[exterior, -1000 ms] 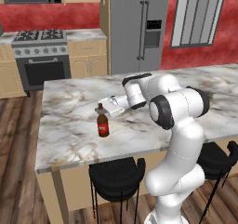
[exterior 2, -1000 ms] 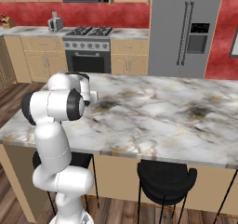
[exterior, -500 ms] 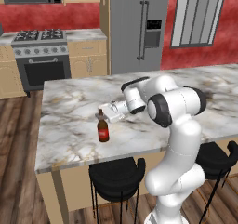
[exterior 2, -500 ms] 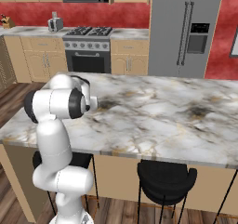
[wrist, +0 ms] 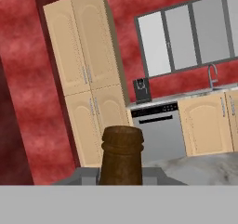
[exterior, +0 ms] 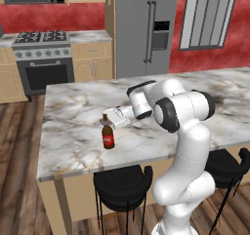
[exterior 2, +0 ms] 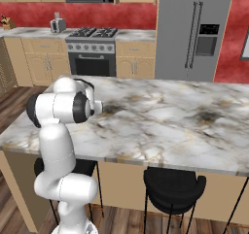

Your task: Get the candle and the beer from the cabinet and move them to the dining counter.

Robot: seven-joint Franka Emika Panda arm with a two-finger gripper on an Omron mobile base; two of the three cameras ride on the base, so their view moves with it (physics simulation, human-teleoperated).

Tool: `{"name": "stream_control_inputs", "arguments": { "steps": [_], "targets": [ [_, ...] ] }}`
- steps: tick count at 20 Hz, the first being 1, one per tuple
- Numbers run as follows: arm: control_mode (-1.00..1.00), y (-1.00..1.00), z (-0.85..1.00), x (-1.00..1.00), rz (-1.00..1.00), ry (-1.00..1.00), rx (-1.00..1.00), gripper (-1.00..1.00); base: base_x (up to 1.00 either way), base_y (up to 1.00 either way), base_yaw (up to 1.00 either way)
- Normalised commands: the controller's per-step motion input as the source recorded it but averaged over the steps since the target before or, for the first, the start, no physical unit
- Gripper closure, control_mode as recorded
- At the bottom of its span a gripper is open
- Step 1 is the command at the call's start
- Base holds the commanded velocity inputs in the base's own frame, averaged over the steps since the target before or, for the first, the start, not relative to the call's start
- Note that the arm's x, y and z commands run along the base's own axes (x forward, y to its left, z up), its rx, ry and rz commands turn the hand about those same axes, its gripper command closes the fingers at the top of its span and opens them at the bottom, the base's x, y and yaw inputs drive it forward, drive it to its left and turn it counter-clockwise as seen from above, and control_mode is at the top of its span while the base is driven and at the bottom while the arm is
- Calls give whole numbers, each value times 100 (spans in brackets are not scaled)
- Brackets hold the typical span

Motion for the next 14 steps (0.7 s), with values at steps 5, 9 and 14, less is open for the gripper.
{"name": "stream_control_inputs", "arguments": {
  "steps": [5, 9, 14],
  "targets": [
    [-100, 0, -7, 17, 0, -3, 0, 100, 0, 0, 0],
    [-100, 0, -12, 27, 0, -4, 0, 100, 0, 0, 0],
    [-100, -3, -13, 26, 0, -4, 3, 100, 0, 0, 0]
  ]
}}
